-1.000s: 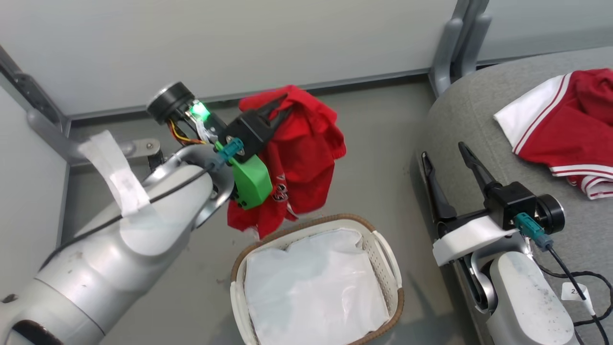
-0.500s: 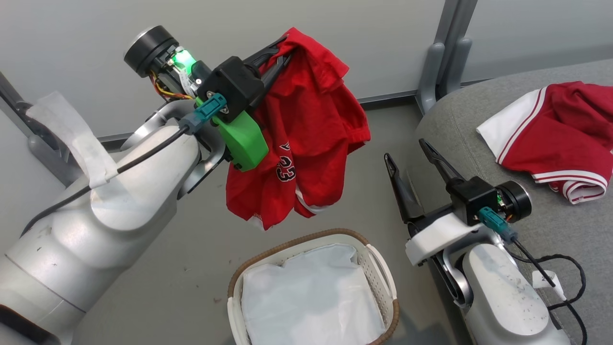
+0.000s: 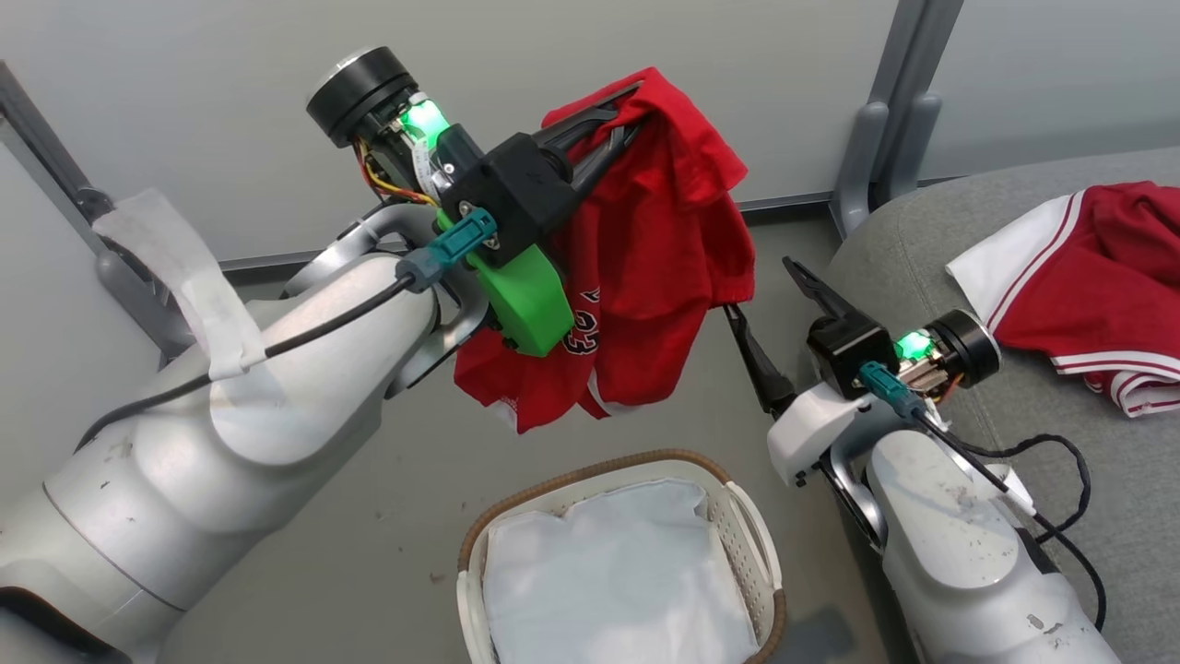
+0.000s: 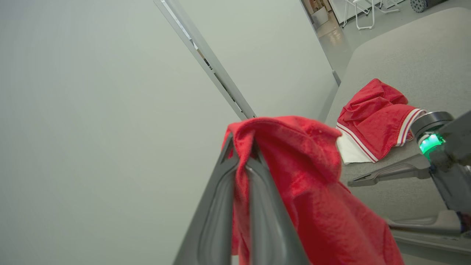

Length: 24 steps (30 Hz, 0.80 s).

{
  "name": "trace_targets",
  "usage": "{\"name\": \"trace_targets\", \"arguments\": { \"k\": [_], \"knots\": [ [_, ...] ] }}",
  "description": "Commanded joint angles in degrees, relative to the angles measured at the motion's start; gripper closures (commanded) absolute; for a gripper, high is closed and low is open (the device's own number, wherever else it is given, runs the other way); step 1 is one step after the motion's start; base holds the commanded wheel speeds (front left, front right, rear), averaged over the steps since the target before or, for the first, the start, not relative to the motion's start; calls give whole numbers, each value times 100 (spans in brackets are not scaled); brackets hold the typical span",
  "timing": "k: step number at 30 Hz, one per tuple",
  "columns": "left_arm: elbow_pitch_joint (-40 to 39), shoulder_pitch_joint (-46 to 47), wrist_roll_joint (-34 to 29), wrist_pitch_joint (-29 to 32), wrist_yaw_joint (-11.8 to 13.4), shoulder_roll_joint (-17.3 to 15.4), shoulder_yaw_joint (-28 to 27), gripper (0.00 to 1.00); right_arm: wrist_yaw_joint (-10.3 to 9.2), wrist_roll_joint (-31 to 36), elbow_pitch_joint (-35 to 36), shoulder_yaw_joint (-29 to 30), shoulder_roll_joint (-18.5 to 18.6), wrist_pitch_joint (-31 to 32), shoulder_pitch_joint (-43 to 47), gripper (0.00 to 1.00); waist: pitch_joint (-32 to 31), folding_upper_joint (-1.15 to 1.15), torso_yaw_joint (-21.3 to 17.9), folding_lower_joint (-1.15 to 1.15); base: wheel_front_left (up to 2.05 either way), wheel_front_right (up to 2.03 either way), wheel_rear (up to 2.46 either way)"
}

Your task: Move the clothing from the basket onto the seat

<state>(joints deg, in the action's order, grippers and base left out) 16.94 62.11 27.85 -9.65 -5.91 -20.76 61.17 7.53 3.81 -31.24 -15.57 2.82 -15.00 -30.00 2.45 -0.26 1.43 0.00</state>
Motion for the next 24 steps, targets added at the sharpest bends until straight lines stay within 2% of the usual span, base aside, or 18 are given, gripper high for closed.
{"name": "trace_targets", "arguments": {
  "k": [1,9,10,12,13,22,23,24],
  "knots": [
    [-61,75,14,7,-1,15,15,100,-8,41,-54,-89,16,-27,-111,0,-24,26,41,0,0,0,0],
    [-264,-194,134,48,29,-39,109,100,-8,-170,116,-374,18,-27,-408,0,-74,26,96,0,0,0,0],
    [-260,-242,174,50,43,-60,111,100,-8,-217,157,-399,18,-27,-427,46,-82,26,93,0,0,0,0],
    [-241,-350,228,44,64,-92,113,100,-8,-283,212,-462,15,-27,-430,88,-95,26,83,0,0,0,0],
    [-226,-410,260,29,89,-110,107,100,-8,-313,247,-488,16,-27,-434,100,-100,26,76,0,0,0,0],
    [4,-1204,686,-289,319,-74,-14,100,-8,-362,616,-367,17,-27,-473,100,-85,26,4,0,0,0,0],
    [33,-1288,708,-334,340,-60,-26,82,-8,-353,657,-331,16,-27,-469,100,-83,26,1,0,0,0,0],
    [74,-1400,755,-386,372,-43,-60,58,-8,-343,693,-293,16,-28,-459,100,-80,26,-2,0,0,0,0]
  ]
}}
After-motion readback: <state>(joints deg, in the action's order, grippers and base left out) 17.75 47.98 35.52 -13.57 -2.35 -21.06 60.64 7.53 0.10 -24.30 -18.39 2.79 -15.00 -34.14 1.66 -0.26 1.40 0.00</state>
